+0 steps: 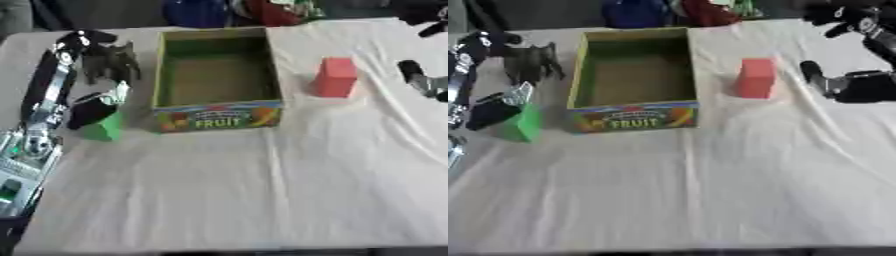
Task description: Pick up objects on the table and place them in the box.
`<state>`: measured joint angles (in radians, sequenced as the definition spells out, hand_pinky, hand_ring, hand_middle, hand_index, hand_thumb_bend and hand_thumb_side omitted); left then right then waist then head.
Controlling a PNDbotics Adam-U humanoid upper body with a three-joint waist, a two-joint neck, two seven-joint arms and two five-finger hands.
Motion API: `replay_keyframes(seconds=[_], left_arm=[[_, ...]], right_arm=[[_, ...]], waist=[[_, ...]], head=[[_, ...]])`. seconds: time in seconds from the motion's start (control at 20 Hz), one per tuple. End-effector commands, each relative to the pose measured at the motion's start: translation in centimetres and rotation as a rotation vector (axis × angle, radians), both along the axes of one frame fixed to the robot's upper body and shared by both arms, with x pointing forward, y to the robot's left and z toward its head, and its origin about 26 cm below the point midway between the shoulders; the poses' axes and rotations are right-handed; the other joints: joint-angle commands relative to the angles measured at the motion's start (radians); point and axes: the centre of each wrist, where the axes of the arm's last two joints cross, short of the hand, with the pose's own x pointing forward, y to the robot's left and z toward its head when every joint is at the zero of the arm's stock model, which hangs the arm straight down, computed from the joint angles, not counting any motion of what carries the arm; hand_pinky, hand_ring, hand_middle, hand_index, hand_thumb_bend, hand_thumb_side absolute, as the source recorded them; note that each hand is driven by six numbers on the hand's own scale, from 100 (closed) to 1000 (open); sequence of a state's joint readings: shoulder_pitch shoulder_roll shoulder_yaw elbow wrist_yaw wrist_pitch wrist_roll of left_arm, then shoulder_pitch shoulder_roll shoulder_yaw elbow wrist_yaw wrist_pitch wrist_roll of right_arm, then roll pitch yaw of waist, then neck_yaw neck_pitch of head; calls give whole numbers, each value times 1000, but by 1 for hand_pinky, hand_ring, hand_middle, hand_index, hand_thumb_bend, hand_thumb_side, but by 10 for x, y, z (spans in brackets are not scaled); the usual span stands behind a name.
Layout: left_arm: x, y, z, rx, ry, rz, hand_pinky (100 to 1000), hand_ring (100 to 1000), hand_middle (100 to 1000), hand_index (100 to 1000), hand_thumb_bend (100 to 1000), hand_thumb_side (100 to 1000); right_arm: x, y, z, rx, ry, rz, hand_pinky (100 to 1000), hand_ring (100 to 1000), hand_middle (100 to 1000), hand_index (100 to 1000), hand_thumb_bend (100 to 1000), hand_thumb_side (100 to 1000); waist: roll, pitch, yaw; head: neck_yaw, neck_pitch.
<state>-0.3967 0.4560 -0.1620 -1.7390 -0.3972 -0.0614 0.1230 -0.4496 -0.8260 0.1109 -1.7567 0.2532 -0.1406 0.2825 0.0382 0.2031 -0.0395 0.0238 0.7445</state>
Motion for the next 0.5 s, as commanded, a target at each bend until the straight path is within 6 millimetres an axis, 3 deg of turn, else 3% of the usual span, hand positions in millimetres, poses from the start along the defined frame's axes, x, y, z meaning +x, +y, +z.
replay_keyframes(seconds=[0.05, 0.5], left_arm=[[0, 4, 10, 17, -25, 3, 794, 707, 728, 804, 205, 193], [-1, 11, 17, 70, -18, 14, 794, 713, 734, 805, 223, 201]], right_arm=[[-1, -4, 14, -15, -32, -7, 804, 894, 866, 993, 152, 273], [-1, -5, 13, -14, -28, -10, 803, 894, 866, 993, 146, 275]], waist=[[-2, -18, -2], [-1, -23, 1]], head=[[3, -12], [4, -14]])
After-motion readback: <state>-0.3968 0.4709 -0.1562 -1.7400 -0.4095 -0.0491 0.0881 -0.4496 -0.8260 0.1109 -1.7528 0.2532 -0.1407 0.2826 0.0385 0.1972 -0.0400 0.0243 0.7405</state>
